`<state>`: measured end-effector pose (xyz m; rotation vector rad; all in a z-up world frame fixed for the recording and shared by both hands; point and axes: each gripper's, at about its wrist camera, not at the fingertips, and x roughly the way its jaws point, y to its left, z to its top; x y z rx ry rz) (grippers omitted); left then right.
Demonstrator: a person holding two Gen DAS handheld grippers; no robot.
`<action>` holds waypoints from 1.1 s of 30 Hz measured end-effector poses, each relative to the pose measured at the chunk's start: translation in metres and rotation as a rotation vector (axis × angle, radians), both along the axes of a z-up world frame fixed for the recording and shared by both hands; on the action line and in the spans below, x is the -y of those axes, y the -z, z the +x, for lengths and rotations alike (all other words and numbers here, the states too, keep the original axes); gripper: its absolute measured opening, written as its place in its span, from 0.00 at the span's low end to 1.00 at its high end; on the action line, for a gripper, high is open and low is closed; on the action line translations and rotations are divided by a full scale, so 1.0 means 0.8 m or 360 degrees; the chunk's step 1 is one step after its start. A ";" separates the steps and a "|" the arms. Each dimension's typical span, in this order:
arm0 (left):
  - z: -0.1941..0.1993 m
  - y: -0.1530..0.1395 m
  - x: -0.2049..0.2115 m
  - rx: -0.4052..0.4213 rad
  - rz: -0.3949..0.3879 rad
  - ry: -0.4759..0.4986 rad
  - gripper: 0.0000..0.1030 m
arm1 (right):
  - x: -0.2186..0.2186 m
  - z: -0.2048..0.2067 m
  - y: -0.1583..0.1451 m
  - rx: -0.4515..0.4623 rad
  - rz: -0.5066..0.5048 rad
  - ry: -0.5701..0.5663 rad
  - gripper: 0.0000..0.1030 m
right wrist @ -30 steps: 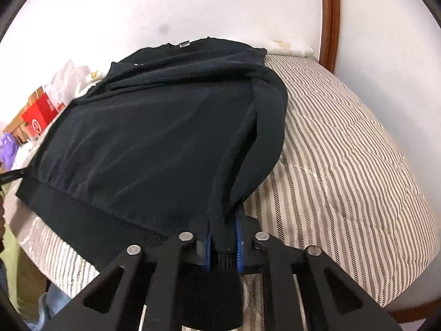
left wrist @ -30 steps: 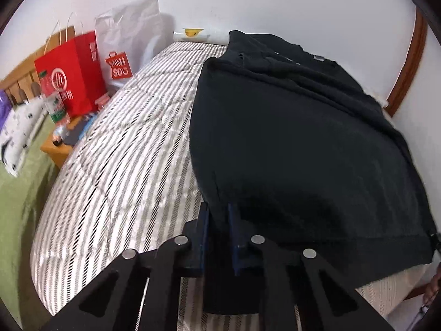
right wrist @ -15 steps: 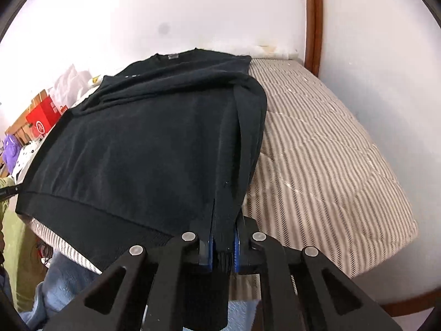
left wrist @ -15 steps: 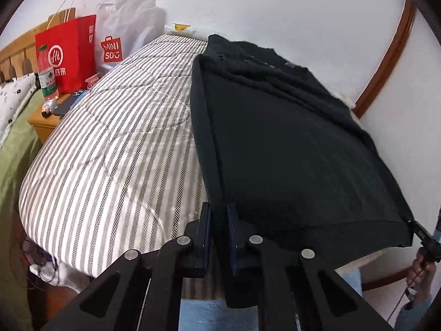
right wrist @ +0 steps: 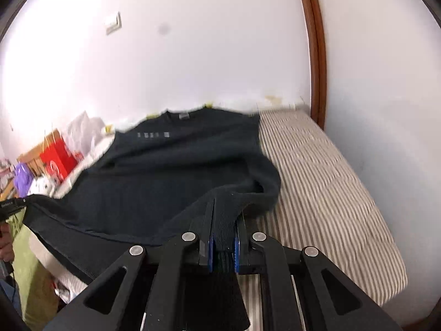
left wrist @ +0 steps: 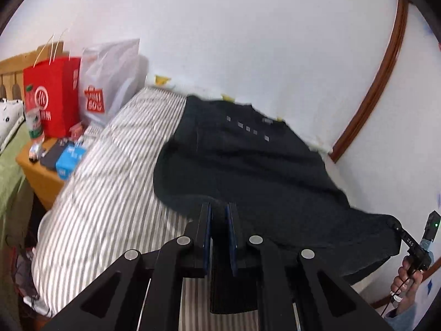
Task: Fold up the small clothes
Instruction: 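Grasp the sweatshirt hem with both tools and lift it toward the collar, then lay the hem over the body near the collar and open both tools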
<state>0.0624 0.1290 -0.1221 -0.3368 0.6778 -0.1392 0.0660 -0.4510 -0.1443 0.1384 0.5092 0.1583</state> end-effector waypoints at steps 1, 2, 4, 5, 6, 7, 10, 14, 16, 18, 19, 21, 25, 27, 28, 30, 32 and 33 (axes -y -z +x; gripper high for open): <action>0.006 -0.003 -0.001 0.0008 -0.0002 -0.0004 0.11 | 0.000 0.007 -0.009 0.0022 0.0022 -0.0002 0.09; 0.015 -0.006 -0.003 0.0012 -0.0002 -0.0010 0.11 | 0.001 0.015 -0.017 0.0038 0.0040 -0.0002 0.09; 0.033 -0.012 -0.005 0.0021 0.0002 -0.0020 0.11 | 0.001 0.031 -0.033 0.0064 0.0063 0.0002 0.09; 0.041 -0.014 -0.005 0.0029 0.0003 -0.0023 0.11 | 0.000 0.038 -0.038 0.0076 0.0070 0.0000 0.09; 0.054 -0.018 -0.005 0.0031 0.0009 -0.0028 0.11 | -0.001 0.045 -0.043 0.0086 0.0076 0.0002 0.09; 0.061 -0.020 -0.004 0.0034 0.0011 -0.0029 0.11 | -0.001 0.054 -0.049 0.0096 0.0082 0.0002 0.09; 0.092 -0.027 -0.001 0.0047 0.0036 -0.0039 0.11 | -0.002 0.082 -0.063 0.0126 0.0098 0.0003 0.09; 0.138 -0.030 0.003 0.0054 0.0081 -0.0066 0.11 | -0.004 0.126 -0.074 0.0155 0.0098 0.0005 0.09; 0.159 -0.028 0.003 0.0034 0.0077 -0.0076 0.11 | -0.005 0.150 -0.073 0.0145 0.0095 0.0006 0.09; 0.180 -0.027 0.004 0.0026 0.0081 -0.0073 0.11 | -0.005 0.172 -0.072 0.0135 0.0090 0.0007 0.09; 0.189 -0.027 0.005 0.0029 0.0094 -0.0076 0.11 | -0.006 0.182 -0.073 0.0132 0.0085 0.0009 0.09; 0.205 -0.026 0.007 0.0029 0.0113 -0.0083 0.11 | -0.007 0.201 -0.073 0.0130 0.0089 0.0010 0.09; 0.241 -0.016 0.012 0.0024 0.0141 -0.0102 0.11 | -0.007 0.242 -0.068 0.0119 0.0096 0.0016 0.09; 0.259 -0.007 0.014 0.0007 0.0151 -0.0107 0.11 | -0.008 0.261 -0.061 0.0104 0.0091 0.0017 0.10; 0.269 -0.002 0.015 -0.0008 0.0157 -0.0106 0.11 | -0.009 0.274 -0.055 0.0092 0.0078 0.0017 0.10; 0.285 0.010 0.018 -0.0038 0.0178 -0.0109 0.11 | -0.012 0.293 -0.046 0.0064 0.0064 0.0019 0.10; 0.301 0.025 0.022 -0.0073 0.0214 -0.0116 0.11 | -0.016 0.312 -0.035 0.0029 0.0037 0.0023 0.10; 0.307 0.031 0.023 -0.0089 0.0227 -0.0119 0.11 | -0.019 0.320 -0.029 0.0013 0.0019 0.0026 0.10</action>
